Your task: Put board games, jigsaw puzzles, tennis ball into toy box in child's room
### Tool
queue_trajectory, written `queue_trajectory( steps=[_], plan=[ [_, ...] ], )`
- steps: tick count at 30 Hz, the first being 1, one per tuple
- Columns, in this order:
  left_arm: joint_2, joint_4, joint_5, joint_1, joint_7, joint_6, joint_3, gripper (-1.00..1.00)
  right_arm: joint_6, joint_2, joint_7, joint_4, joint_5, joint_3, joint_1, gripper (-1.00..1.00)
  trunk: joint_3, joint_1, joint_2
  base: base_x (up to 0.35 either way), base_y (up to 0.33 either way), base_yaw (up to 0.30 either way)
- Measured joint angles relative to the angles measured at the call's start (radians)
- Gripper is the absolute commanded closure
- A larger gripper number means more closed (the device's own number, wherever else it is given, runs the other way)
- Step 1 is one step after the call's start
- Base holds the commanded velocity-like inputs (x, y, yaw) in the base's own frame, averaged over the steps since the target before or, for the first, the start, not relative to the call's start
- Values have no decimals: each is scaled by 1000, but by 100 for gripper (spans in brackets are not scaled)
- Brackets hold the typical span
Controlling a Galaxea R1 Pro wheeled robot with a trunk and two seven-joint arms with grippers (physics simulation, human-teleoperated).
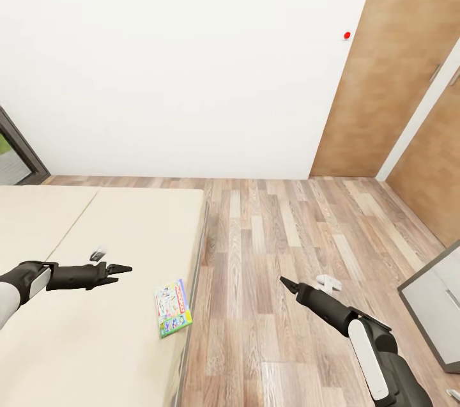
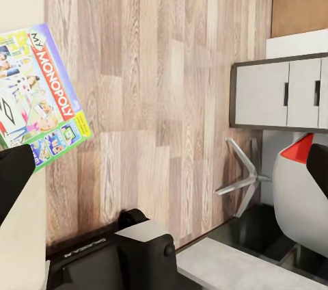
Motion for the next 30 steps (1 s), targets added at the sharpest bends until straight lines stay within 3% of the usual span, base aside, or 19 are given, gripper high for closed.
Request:
queue_trajectory(
  steps=[20, 30],
  plan=[
    [0, 0, 1, 1, -2, -1, 1, -100, -3, 0, 0, -1, 2, 1, 0, -100, 28, 0, 0, 0, 0, 2],
    [0, 0, 4, 11, -3, -2, 1, -100, -3, 0, 1, -1, 3, 1, 0, -100, 45, 0, 0, 0, 0, 92]
  ],
)
